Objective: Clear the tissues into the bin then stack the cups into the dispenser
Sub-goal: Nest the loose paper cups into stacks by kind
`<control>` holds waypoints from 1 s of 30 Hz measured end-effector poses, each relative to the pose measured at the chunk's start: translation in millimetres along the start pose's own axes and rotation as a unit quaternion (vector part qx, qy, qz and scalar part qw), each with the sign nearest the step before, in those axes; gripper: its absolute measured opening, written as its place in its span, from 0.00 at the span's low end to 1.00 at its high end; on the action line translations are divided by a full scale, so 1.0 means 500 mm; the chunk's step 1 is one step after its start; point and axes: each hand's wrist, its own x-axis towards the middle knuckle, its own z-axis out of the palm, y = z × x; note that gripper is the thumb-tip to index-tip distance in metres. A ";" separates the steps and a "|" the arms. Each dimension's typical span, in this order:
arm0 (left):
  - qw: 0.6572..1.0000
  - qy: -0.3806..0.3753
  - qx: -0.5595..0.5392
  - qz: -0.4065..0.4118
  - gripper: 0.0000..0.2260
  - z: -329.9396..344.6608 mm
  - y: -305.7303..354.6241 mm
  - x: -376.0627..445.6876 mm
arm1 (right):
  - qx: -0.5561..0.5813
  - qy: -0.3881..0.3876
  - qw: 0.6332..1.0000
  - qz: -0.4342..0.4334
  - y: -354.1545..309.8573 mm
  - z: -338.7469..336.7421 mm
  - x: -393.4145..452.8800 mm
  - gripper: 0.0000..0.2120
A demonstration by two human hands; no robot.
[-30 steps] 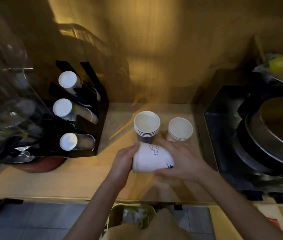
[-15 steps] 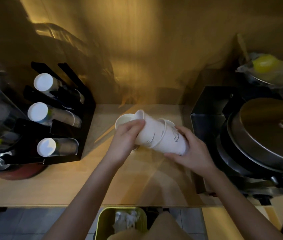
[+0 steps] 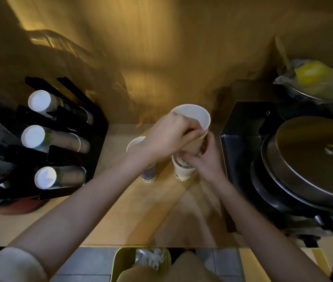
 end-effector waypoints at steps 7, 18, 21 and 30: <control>0.997 -0.057 0.038 -0.026 0.14 0.092 -0.019 -0.033 | -0.078 0.017 0.997 0.019 0.066 0.013 -0.009 0.41; 0.988 -0.115 0.091 -0.040 0.26 0.177 -0.043 -0.055 | -0.128 0.039 0.991 -0.009 0.115 0.016 -0.015 0.42; 0.985 -0.128 0.094 -0.062 0.22 0.192 -0.055 -0.061 | -0.106 0.030 0.994 0.006 0.119 0.012 -0.016 0.42; 0.985 -0.128 0.067 -0.098 0.22 0.229 -0.083 -0.080 | -0.089 0.003 0.995 0.039 0.145 0.002 -0.024 0.45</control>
